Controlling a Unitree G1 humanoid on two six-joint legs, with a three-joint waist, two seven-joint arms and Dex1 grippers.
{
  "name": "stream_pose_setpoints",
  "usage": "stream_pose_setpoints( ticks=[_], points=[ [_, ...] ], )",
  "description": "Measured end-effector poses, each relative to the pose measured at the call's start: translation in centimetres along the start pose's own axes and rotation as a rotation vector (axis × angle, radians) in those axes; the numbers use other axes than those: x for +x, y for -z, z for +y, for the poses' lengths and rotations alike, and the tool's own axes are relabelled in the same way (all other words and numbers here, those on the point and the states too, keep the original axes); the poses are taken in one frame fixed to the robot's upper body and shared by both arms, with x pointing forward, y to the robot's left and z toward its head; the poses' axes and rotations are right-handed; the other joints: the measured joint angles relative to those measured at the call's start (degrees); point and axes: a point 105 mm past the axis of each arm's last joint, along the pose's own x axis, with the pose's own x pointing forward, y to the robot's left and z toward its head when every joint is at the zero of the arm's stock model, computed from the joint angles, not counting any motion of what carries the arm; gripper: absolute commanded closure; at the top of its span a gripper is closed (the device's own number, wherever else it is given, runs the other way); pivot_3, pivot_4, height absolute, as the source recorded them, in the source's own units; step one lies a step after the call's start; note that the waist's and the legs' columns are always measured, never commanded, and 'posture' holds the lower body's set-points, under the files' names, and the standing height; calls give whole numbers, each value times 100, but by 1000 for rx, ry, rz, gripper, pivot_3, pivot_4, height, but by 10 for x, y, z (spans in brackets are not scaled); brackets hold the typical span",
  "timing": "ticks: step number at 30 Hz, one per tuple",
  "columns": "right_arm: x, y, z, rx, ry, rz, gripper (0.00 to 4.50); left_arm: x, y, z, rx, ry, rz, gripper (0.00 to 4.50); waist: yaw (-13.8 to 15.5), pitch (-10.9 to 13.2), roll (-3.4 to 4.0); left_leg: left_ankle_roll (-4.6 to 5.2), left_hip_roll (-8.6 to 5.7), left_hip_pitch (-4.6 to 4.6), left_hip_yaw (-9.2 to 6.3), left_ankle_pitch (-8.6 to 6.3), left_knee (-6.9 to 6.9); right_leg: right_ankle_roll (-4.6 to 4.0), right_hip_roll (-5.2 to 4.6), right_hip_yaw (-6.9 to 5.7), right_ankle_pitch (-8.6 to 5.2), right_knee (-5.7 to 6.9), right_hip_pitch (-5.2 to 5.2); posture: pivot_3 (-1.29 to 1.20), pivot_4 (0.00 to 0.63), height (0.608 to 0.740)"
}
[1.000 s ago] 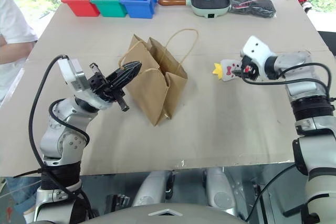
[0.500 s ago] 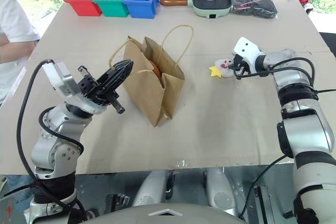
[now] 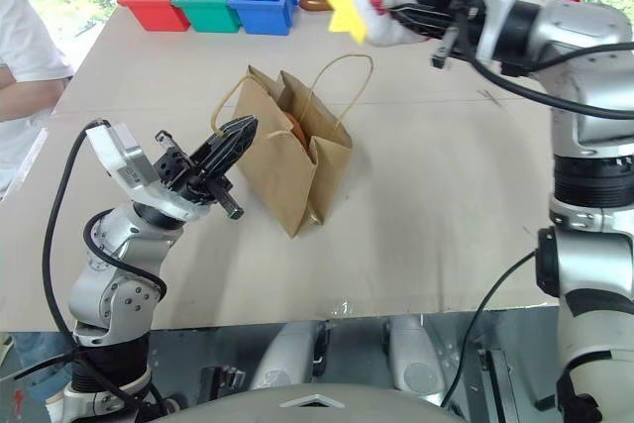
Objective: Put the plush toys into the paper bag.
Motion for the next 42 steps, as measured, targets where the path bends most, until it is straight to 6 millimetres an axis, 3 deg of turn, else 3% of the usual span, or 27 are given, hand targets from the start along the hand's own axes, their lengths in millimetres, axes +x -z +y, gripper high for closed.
stream_pose_setpoints(
  ticks=[4, 7, 13, 14, 16, 17, 19, 20, 21, 23, 27, 30, 33, 39, 42],
  points=[
    [41, 27, 41, -76, -163, 133, 4469, 1, 4, -6, -27, 4, -16, 4500, 7, 0, 1, 0, 1, -9, -4, 0, -1, 0, -1, -3, 0, -1, -6, 0, 150, 740],
    [46, 38, 45, -103, -190, 184, 4469, -2, 7, -6, -23, -9, -13, 4500, 68, 0, 0, 0, -1, -19, -10, 0, 2, 0, -8, -9, 0, -9, -10, 0, 150, 740],
    [68, 54, 93, -65, -419, 249, 4469, -7, 14, -11, -20, -40, -21, 4500, 19, 0, 0, 0, 1, -9, -11, 0, -2, -1, -2, -10, 0, -3, -8, 0, 150, 740],
    [68, 57, 99, -77, -456, 271, 3838, -8, 16, -13, -26, -46, -23, 4500, 19, 0, 0, 0, 0, -9, -11, 0, -2, -1, -3, -10, 0, -3, -8, 0, 150, 740],
    [66, 62, 98, -99, -489, 317, 2994, -10, 21, -17, -33, -55, -16, 4500, 33, 0, 0, 0, -2, -10, -11, 0, 0, -1, -6, -10, 0, -3, -7, 0, 150, 740],
    [66, 61, 97, -102, -492, 321, 2784, -11, 21, -17, -32, -57, -17, 4500, 37, 0, 0, 0, -3, -11, -11, 0, 0, 0, -6, -10, 0, -4, -7, 0, 150, 740],
    [62, 59, 99, -93, -538, 322, 1812, -11, 20, -17, -24, -63, -28, 4500, 38, 0, -1, 0, -2, -10, -13, 0, 0, -1, -6, -11, 0, -4, -6, 0, 150, 740],
    [60, 58, 103, -79, -573, 319, 1070, -11, 19, -17, -15, -65, -35, 4500, 29, 0, 0, 0, -1, -10, -13, 0, -1, -1, -5, -11, 0, -4, -6, 0, 150, 740],
    [58, 56, 105, -74, -587, 316, 1059, -14, 21, -18, -15, -73, -31, 4500, 24, 0, -1, 0, -1, -9, -14, 0, -1, -1, -5, -11, 0, -4, -6, 0, 150, 740],
    [56, 50, 104, -49, -581, 296, 380, -21, 25, -19, -24, -90, -15, 4500, 1, 0, 0, 0, 2, -9, -12, 0, -2, -1, -5, -8, 0, -5, -7, 0, 150, 740],
    [39, 32, 71, 103, -421, 216, 380, -38, 33, -20, -37, -132, 32, 4500, 51, 0, -1, 0, 4, -12, -18, 0, -3, -2, -11, -15, -1, -7, -6, 0, 150, 740],
    [9, 23, 26, 298, -198, 136, 380, -46, 30, -15, -4, -153, 38, 4500, 135, 0, -1, 0, 1, -12, -12, 0, -3, -3, -14, -12, -1, -9, -5, 0, 150, 740],
    [-16, 19, 9, 442, -82, 69, 380, -47, 29, -14, 4, -156, 37, 4500, 149, 0, -1, 2, 1, -13, -8, -1, -4, -3, -14, -8, -1, -11, -5, 0, 150, 740],
    [-69, 32, -5, 684, 110, 35, 380, -49, 24, -9, 20, -144, 47, 4500, 149, 0, -1, 2, -1, -13, 5, -2, -8, -3, -8, -10, -2, -10, -5, 0, 150, 740],
    [-68, 44, 12, 812, 74, 12, 380, -46, 19, -6, 22, -123, 39, 4500, 84, -1, 1, 3, 0, -2, 12, -2, -10, -3, 3, 5, -2, -5, -4, 0, 150, 740]
  ],
)
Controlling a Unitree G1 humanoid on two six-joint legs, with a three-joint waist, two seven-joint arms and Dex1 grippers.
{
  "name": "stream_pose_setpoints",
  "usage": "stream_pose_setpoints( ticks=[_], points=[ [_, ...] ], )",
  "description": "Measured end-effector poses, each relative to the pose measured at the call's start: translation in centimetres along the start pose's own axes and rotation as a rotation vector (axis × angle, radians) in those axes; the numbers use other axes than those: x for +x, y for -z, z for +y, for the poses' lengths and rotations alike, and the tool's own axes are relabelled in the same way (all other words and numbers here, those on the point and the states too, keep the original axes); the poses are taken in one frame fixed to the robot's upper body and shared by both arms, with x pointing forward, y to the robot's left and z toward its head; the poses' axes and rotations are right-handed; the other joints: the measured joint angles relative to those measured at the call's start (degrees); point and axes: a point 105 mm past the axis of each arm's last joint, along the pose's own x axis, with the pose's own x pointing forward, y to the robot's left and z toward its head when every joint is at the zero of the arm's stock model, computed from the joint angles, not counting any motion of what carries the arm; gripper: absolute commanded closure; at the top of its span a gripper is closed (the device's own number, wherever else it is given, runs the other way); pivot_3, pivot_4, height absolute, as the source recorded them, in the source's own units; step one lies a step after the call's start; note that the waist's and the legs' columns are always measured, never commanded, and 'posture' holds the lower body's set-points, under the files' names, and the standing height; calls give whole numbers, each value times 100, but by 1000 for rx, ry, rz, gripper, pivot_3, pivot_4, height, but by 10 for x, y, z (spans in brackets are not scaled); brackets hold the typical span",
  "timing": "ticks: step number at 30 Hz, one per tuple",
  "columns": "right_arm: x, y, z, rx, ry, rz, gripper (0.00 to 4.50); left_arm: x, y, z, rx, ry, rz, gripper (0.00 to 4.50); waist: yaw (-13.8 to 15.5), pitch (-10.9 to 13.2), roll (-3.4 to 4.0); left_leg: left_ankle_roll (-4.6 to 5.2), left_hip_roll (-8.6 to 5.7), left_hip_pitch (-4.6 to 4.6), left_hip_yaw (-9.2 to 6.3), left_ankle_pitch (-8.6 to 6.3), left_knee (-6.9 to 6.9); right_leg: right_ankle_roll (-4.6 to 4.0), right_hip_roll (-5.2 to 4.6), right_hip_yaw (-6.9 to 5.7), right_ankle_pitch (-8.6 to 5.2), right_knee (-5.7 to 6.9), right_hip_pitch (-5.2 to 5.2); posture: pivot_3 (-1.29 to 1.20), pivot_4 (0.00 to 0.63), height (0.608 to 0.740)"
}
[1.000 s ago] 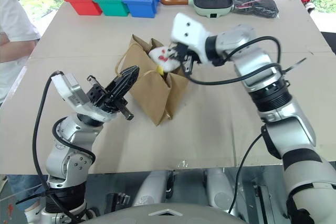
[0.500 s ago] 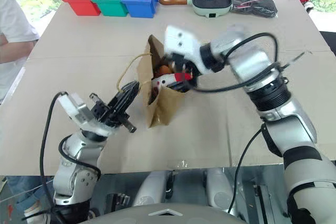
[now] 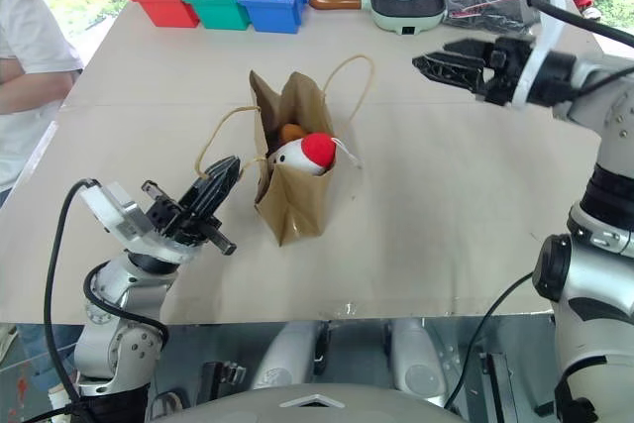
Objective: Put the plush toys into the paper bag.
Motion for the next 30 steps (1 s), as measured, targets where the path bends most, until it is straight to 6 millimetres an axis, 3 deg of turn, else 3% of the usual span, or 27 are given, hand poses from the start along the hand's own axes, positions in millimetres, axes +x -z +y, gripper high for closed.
stream_pose_setpoints(
  ticks=[6, 7, 9, 10, 16, 20, 23, 28, 30],
  points=[
    [40, 26, 27, 92, -178, 15, 380, 7, -5, 1, 2, 50, 2, 4500, -96, 0, 2, 0, 2, 0, 2, 0, -1, 0, 10, -3, 0, 3, 0, 0, 150, 740],
    [51, 31, 34, 104, -222, 18, 606, 8, -6, 1, 4, 57, -1, 4500, -98, 0, 2, 0, 2, 0, 2, 0, -1, 0, 11, -4, 0, 3, 0, 0, 150, 740],
    [67, 37, 44, 138, -292, 19, 1222, 10, -8, 2, 6, 66, -1, 4500, -95, 0, 2, 0, 1, -3, 0, 0, -1, 0, 10, -5, 0, 3, -1, 0, 150, 740],
    [74, 38, 48, 144, -319, 16, 1737, 9, -9, 4, 8, 63, 6, 4500, -91, 1, 2, 0, 1, -5, -2, 0, -1, 1, 8, -5, 0, 1, -1, 0, 150, 740],
    [86, 32, 59, 123, -380, -26, 4442, 8, -10, 8, 0, 59, 27, 4500, -68, 0, 2, 0, -1, -8, -6, 0, -1, 1, 2, -11, 0, -2, -1, 0, 150, 740],
    [79, 15, 72, 124, -465, -140, 4442, 21, -28, 20, -36, 57, -24, 4500, -52, 1, 1, -1, 2, -12, -16, 1, 2, 1, 5, -27, 0, 5, -1, 0, 150, 740],
    [64, -9, 93, 56, -511, -244, 4442, 41, -55, 49, -15, 88, -59, 4500, -61, 2, 2, -1, -6, -9, -15, 1, 3, 2, 8, -25, -1, 8, -1, 0, 150, 740],
    [51, -29, 116, -37, -498, -321, 4442, 68, -68, 90, -22, 140, -33, 4500, -89, 3, 0, -1, -6, -14, -16, 1, 1, 2, 17, -34, -1, 7, -6, 0, 150, 740],
    [49, -25, 120, -84, -446, -311, 4442, 86, -70, 104, -3, 171, -2, 4500, -74, 1, -4, -1, -8, -15, -17, 1, -1, 2, 16, -37, -2, 2, -4, 0, 150, 740]
  ],
)
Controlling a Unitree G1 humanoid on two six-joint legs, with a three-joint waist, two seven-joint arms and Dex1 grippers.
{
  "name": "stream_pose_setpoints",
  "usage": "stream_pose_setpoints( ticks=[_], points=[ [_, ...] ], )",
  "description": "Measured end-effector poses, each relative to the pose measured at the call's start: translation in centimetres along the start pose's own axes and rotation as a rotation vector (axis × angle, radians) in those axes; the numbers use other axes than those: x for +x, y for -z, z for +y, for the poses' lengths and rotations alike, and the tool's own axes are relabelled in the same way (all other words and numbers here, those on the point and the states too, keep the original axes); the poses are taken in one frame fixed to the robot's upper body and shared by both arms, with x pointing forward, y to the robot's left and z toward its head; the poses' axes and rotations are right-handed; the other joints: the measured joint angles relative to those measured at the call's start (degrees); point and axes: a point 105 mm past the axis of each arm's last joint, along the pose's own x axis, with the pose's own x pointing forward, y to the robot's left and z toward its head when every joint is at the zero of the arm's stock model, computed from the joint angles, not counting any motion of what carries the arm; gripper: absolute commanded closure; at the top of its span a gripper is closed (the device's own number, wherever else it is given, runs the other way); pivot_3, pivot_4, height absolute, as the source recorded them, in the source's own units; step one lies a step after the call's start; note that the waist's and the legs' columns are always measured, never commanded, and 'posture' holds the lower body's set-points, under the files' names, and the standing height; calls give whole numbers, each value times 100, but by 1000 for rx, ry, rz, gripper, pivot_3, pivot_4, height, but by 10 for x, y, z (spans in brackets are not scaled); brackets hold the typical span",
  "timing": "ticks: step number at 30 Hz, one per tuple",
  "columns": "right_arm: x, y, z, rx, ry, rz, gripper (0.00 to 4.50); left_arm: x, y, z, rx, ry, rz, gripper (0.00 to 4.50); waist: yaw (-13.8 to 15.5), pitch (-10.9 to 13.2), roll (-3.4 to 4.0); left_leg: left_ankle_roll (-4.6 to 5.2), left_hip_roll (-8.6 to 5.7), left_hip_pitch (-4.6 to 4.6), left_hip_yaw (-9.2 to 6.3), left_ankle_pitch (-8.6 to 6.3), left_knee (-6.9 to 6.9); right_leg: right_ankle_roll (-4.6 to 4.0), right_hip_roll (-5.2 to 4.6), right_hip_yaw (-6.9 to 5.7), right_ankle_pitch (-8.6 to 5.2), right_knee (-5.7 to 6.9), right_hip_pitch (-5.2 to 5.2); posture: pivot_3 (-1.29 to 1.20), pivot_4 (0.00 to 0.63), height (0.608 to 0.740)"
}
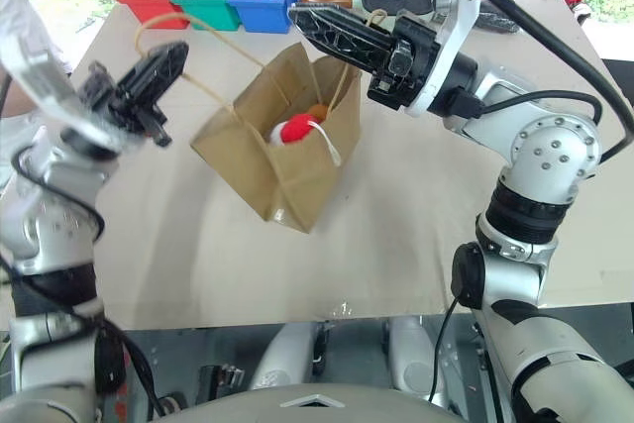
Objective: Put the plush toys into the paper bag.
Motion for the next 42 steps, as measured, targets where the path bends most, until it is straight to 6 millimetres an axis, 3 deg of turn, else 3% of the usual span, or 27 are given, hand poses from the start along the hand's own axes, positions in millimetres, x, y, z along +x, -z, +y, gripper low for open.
stream_pose_setpoints(
  ticks=[2, 4, 5, 7, 11, 13, 14, 15, 17, 19, 22, 23, 25, 27, 29, 31, 38, 42],
  points=[
    [-6, 18, -8, -1, 82, 53, 4442, 12, 9, 10, 2, 30, 58, 4500, -2, -6, -10, 0, -3, 0, 8, 0, -1, 1, -4, 7, 0, -8, 4, 0, 150, 740],
    [-23, 47, -30, 25, 220, 131, 4442, 24, 33, 13, -9, 78, 142, 4500, 10, -5, -9, 0, -13, -4, 14, 0, 0, 2, -14, 12, 0, -8, -1, 0, 150, 740],
    [-31, 58, -38, 31, 279, 159, 4218, 27, 52, 13, -21, 102, 200, 4500, -2, -4, -7, 1, -13, -29, 17, 1, 6, 3, -16, 16, 1, -2, -29, 0, 150, 740],
    [-31, 55, -36, -14, 286, 170, 3618, 27, 73, 6, -71, 168, 251, 4500, -52, -4, -7, -1, -9, -92, 16, 3, 26, 3, -13, 26, 3, 37, -107, 0, 150, 740],
    [-33, 48, -30, -117, 301, 202, 1949, 24, 77, 3, -119, 220, 248, 3268, -93, -3, -9, -1, 0, -99, 10, 2, 37, 1, -6, 16, 1, 75, -129, 0, 150, 740],
    [-38, 46, -29, -159, 323, 221, 853, 21, 70, 7, -110, 216, 231, 2220, -90, -3, -9, 0, 2, -99, 9, 2, 36, 1, -5, 16, 0, 78, -129, 0, 150, 740],
    [-44, 47, -26, -170, 323, 241, 846, 18, 66, 8, -123, 211, 219, 1745, -86, -3, -9, 0, 3, -100, 7, 2, 37, 1, -7, 18, 0, 77, -129, 0, 150, 740],
    [-51, 49, -21, -166, 311, 262, 846, 11, 62, 8, -145, 206, 203, 1343, -86, -3, -9, 1, 4, -100, 0, 2, 38, 1, -10, 20, 0, 77, -129, 0, 150, 740],
    [-76, 49, -12, -149, 312, 308, 846, -23, 56, 13, -211, 141, 200, 288, -126, -3, -9, 2, 19, -100, 3, 1, 38, 2, -19, 37, 0, 71, -128, 0, 150, 740],
    [-95, 48, -7, -147, 330, 353, 846, -50, 53, 11, -271, 78, 205, 133, -137, -3, -10, 2, 20, -97, 4, 1, 39, 3, -25, 37, 0, 68, -126, 0, 150, 740],
    [-104, 62, -5, -128, 335, 420, 846, -63, 50, -2, -311, 73, 212, 133, -66, -3, -16, 2, 20, -88, 0, 1, 46, 3, -24, 32, 0, 76, -116, 0, 150, 740],
    [-103, 70, -5, -115, 326, 441, 1091, -65, 48, -6, -320, 73, 211, 49, -31, -2, -16, 2, 19, -81, 1, 1, 52, 3, -21, 33, 0, 80, -111, 0, 150, 740],
    [-100, 81, -6, -117, 309, 470, 1653, -69, 43, -9, -322, 62, 203, 0, -4, -2, -15, 1, 19, -72, 1, 3, 61, 2, -17, 32, -1, 78, -99, 0, 150, 740],
    [-89, 101, -14, -129, 290, 494, 2558, -80, 42, -14, -312, 29, 218, 0, -22, -7, -22, 1, 20, -59, 7, 3, 62, 2, -17, 38, -2, 77, -90, 0, 150, 740],
    [-80, 126, -23, -108, 279, 521, 3641, -88, 52, -23, -325, 21, 260, 0, -24, -6, -20, 1, 20, -64, 8, 3, 61, 2, -17, 39, -1, 76, -95, 0, 150, 740],
    [-69, 143, -29, -108, 263, 525, 4414, -94, 63, -35, -328, 31, 310, 0, -22, -6, -20, 1, 20, -68, 7, 3, 60, 1, -18, 40, -1, 77, -98, 0, 150, 740],
    [-24, 159, -55, -204, 228, 458, 4414, -79, 79, -56, -223, 61, 341, 0, 60, -7, -23, -1, 14, -71, 1, 3, 61, 1, -22, 33, 1, 77, -96, 0, 150, 740],
    [-6, 169, -58, -199, 183, 428, 4414, -62, 96, -71, -172, 68, 349, 0, 53, -8, -23, -1, 14, -71, -3, 3, 61, 1, -21, 31, 1, 77, -96, 0, 150, 740]
  ],
)
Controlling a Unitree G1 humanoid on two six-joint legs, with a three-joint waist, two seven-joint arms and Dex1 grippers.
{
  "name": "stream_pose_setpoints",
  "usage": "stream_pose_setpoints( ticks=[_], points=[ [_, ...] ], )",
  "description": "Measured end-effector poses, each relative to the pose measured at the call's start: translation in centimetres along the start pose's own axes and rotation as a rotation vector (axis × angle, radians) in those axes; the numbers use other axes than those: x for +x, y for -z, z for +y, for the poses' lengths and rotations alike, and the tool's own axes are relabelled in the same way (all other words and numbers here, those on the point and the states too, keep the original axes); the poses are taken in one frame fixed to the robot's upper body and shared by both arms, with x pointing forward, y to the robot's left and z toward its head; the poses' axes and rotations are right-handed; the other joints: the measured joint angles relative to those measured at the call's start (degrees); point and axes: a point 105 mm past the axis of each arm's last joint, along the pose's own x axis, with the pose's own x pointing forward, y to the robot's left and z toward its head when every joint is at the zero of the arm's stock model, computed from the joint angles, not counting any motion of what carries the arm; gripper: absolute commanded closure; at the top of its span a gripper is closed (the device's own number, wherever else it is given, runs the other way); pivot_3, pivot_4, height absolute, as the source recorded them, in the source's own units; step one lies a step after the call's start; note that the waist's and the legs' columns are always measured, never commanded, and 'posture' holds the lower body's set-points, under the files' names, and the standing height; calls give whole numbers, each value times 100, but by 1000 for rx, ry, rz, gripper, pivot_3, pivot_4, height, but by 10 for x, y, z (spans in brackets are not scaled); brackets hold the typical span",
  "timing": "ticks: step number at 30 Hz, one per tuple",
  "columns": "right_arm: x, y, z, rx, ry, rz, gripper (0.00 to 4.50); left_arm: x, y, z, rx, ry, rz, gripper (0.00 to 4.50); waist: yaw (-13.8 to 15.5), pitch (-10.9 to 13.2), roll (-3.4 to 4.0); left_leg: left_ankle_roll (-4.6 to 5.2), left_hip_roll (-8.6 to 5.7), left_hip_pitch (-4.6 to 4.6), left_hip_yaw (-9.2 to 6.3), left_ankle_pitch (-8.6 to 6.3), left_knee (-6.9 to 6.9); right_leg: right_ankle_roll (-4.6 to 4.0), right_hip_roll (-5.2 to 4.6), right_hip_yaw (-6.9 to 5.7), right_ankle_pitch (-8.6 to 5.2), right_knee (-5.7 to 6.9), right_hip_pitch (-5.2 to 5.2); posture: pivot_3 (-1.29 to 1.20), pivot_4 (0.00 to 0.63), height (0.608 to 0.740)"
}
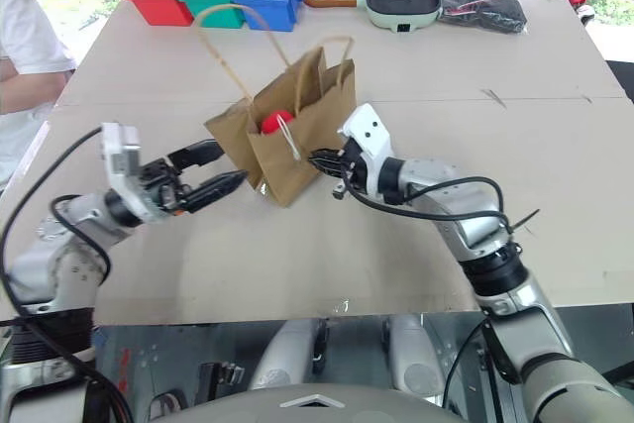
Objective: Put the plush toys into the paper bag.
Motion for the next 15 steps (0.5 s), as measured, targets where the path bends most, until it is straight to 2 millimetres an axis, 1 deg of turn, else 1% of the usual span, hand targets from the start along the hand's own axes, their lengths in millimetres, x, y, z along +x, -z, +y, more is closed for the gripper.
stream_pose_setpoints(
  ticks=[2, 4, 7, 11, 12, 13, 14, 15],
  points=[
    [3, 3, 1, 5, -11, -1, 4414, 5, 3, 0, 30, -32, 17, 0, -9, 0, 0, 0, -1, 0, 0, 0, 0, 0, 0, 0, 0, 2, 0, 0, 150, 740],
    [5, 3, 2, 8, -21, -6, 4414, 8, 2, -1, 68, -57, 22, 0, -26, 0, 0, 0, -2, 2, 0, 0, 0, 0, 0, 1, 1, 4, 0, 0, 150, 740],
    [7, 4, 4, 7, -31, -8, 4414, 10, 4, 1, 102, -119, 19, 0, -39, 0, 1, 0, -2, 4, -1, 0, -1, 0, 0, 1, 0, 4, 0, 0, 150, 740],
    [8, 12, 4, 36, -21, -5, 4414, 25, 14, 4, 148, -223, 8, 0, -26, 0, 0, 0, -14, 3, -2, 0, 0, 0, 0, -1, 1, 4, 0, 0, 150, 740],
    [6, 17, 4, 46, -15, -1, 4500, 33, 12, 5, 137, -245, -36, 517, 0, 0, 0, 0, -15, 2, -3, 0, 1, 0, -1, -2, 1, 5, 1, 0, 150, 740],
    [4, 20, 4, 52, -8, 4, 4500, 38, 11, 4, 130, -241, -63, 804, 2, -2, -2, 0, -15, 0, -3, 0, 4, 1, -1, -2, 1, 5, 1, 0, 150, 740],
    [1, 21, 4, 51, -3, 2, 4500, 40, 11, 3, 129, -235, -71, 1210, 10, -2, -2, 0, -15, -1, -2, 0, 4, 1, -2, -2, 1, 4, 2, 0, 150, 740],
    [-6, 22, 3, 45, 15, 1, 4500, 45, 11, 0, 128, -218, -87, 1733, 25, -2, -2, 0, -16, -1, -1, 0, 4, 1, -5, 0, 1, 4, 2, 0, 150, 740]
  ],
)
